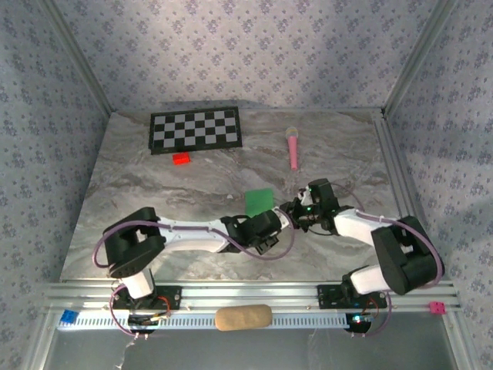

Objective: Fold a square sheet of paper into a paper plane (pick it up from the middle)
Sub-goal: Fold the triangle a second time at the center of the table.

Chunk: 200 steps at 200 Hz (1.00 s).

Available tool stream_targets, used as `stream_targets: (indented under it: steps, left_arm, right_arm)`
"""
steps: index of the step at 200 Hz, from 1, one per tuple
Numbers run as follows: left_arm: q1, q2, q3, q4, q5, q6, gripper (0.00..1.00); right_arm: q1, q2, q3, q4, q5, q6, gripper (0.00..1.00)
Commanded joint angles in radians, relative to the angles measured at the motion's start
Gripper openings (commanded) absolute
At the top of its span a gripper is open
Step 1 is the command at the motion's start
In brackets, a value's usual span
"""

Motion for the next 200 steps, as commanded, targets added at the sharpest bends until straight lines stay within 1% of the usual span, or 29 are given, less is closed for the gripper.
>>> stream_targets:
  steps: [1, 21, 41, 51, 63, 84, 98, 107, 126, 141, 179, 200]
  left_arm:
    - [0.065, -0.061, -0.03, 0.053, 0.21, -0.116, 0.0]
    - [0.121, -0.066, -0.038, 0.079, 0.346, -0.181, 0.0]
    - [0.152, -0.057, -0.036, 0.094, 0.427, -0.223, 0.0]
    - [0.161, -0.05, -0.035, 0.099, 0.453, -0.238, 0.0]
    - [0.17, -0.039, -0.033, 0.108, 0.479, -0.256, 0.0]
    - [0.184, -0.028, -0.038, 0.134, 0.514, -0.291, 0.0]
    - [0.189, -0.025, -0.043, 0.151, 0.52, -0.317, 0.0]
    - [0.191, -0.025, -0.049, 0.163, 0.522, -0.332, 0.0]
    - [0.198, -0.023, -0.066, 0.191, 0.514, -0.371, 0.0]
    - [0.2, -0.023, -0.073, 0.202, 0.505, -0.391, 0.0]
    - [0.203, -0.026, -0.087, 0.191, 0.475, -0.401, 0.0]
    - [0.205, -0.029, -0.099, 0.199, 0.47, -0.406, 0.0]
  right_arm:
    - [-0.027, -0.108, -0.018, -0.161, 0.133, -0.064, 0.3]
    - [-0.031, -0.21, -0.046, -0.213, 0.246, -0.088, 0.32]
    - [-0.028, -0.295, -0.074, -0.227, 0.3, -0.12, 0.3]
    - [-0.029, -0.325, -0.077, -0.242, 0.291, -0.143, 0.28]
    - [-0.03, -0.338, -0.072, -0.258, 0.249, -0.17, 0.25]
    - [-0.017, -0.305, -0.054, -0.256, 0.163, -0.198, 0.19]
    - [0.009, -0.262, -0.039, -0.249, 0.121, -0.206, 0.12]
    - [0.035, -0.231, -0.024, -0.257, 0.13, -0.205, 0.08]
    - [0.096, -0.18, -0.016, -0.227, 0.159, -0.184, 0.04]
    - [0.124, -0.137, -0.014, -0.201, 0.17, -0.162, 0.01]
    - [0.157, -0.072, -0.006, -0.137, 0.154, -0.136, 0.0]
    - [0.171, -0.042, 0.003, -0.131, 0.142, -0.135, 0.0]
